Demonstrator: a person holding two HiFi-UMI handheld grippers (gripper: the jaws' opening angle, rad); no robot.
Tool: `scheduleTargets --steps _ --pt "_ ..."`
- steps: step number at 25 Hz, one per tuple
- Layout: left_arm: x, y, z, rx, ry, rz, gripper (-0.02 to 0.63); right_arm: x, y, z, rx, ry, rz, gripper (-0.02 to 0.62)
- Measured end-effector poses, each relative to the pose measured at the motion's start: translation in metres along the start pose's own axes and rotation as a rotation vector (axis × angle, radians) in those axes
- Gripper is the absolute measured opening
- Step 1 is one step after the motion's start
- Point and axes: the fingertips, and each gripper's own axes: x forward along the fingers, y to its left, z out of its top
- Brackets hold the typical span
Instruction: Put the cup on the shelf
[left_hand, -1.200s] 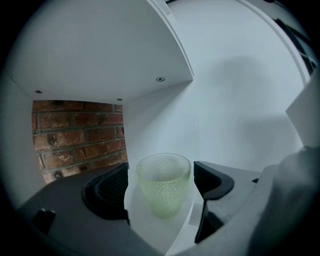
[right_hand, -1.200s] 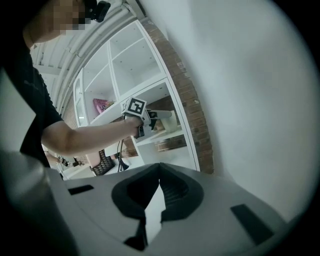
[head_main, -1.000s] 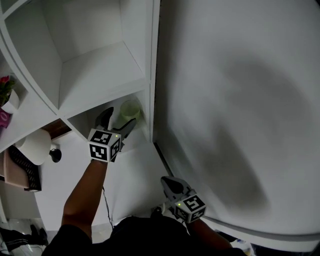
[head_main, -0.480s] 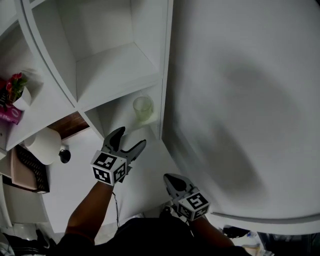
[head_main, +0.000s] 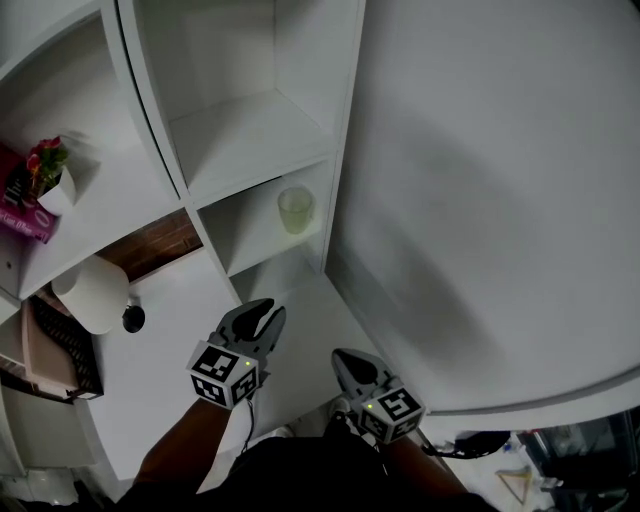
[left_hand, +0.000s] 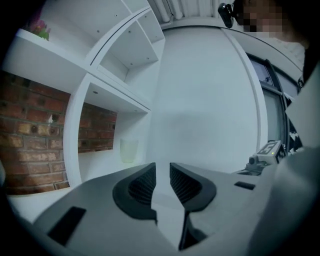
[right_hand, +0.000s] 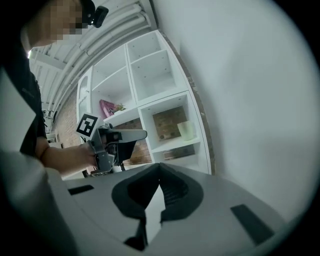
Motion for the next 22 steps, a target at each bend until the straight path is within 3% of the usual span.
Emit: scheduleTargets --steps 5,12,22 --pt "-0.027 -0.011 -0.013 -0.019 0.017 -0.041 0.033 -0.007 0.029 0.002 0.002 -0.019 -0.016 0.003" --pt "-0.060 -0.034 -0.037 -0.006 0.065 -0.113 0.021 -0.014 0.051 -0.011 -0.013 -0.026 -0.048 0.003" --pt "-0.095 -0.046 -0.064 0.042 0.120 -0.142 0.021 -0.012 0.088 -0.024 -0.006 -0.010 -0.016 0.003"
